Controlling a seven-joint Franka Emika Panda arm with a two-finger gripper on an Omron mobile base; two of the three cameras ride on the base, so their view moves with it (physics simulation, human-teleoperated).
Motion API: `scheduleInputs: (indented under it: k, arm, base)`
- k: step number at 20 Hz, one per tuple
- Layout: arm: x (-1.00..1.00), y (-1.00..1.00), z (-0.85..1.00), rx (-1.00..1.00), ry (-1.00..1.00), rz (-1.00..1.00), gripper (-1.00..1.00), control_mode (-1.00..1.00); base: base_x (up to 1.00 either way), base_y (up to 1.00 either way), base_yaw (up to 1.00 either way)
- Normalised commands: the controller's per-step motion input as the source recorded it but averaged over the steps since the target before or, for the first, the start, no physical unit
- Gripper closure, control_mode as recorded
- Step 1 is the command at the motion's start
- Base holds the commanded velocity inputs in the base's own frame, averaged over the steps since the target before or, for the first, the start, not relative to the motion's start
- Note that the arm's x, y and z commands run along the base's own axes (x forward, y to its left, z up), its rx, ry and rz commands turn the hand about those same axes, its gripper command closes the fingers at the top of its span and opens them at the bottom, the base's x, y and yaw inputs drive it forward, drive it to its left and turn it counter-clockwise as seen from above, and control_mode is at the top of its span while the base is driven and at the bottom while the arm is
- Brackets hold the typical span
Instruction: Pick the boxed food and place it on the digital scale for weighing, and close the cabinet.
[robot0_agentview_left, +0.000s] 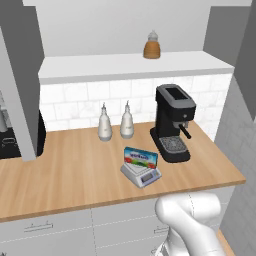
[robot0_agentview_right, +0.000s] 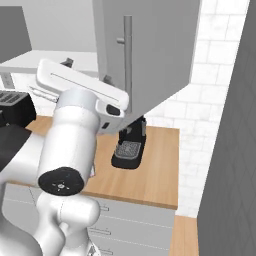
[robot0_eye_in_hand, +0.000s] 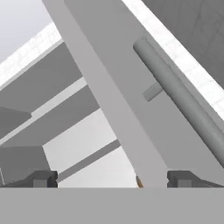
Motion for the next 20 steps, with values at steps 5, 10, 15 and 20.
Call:
scheduleInputs:
  k: [5,10,15,20]
  arm:
    - [0.18,0.32,0.00,0.00,0.00,0.09,-1.00,-1.00]
    - [0.33,0.35,0.00,0.00,0.00,0.09,-1.00,-1.00]
    - [0.38,0.25,0.00,0.00,0.00,0.01,-1.00,-1.00]
    - [0.46,0.27,0.00,0.00,0.00,0.00,-1.00,-1.00]
  base:
    - [0.00,0.00,0.00]
    - [0.00,0.00,0.00]
    - [0.00,0.00,0.00]
    - [0.00,0.00,0.00]
